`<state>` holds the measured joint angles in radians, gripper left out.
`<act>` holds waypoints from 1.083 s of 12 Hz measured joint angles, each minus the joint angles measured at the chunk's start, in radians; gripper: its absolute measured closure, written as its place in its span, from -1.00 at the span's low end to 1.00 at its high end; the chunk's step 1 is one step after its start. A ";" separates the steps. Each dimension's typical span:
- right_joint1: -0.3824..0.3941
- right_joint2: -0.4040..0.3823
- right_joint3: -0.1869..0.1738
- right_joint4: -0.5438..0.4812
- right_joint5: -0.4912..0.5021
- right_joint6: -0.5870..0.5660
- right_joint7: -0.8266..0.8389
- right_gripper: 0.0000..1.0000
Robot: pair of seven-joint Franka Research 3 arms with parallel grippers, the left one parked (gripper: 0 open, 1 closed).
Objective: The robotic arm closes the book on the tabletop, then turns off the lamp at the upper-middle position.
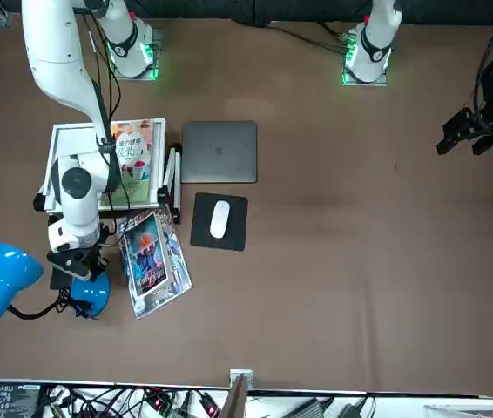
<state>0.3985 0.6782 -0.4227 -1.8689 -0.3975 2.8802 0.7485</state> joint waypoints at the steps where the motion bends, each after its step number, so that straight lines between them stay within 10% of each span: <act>1: -0.001 0.006 0.000 0.000 0.000 0.013 0.000 0.97; 13: 0.005 0.006 0.003 -0.018 0.000 0.041 0.002 0.97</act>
<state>0.4032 0.6844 -0.4200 -1.8867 -0.3974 2.9215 0.7500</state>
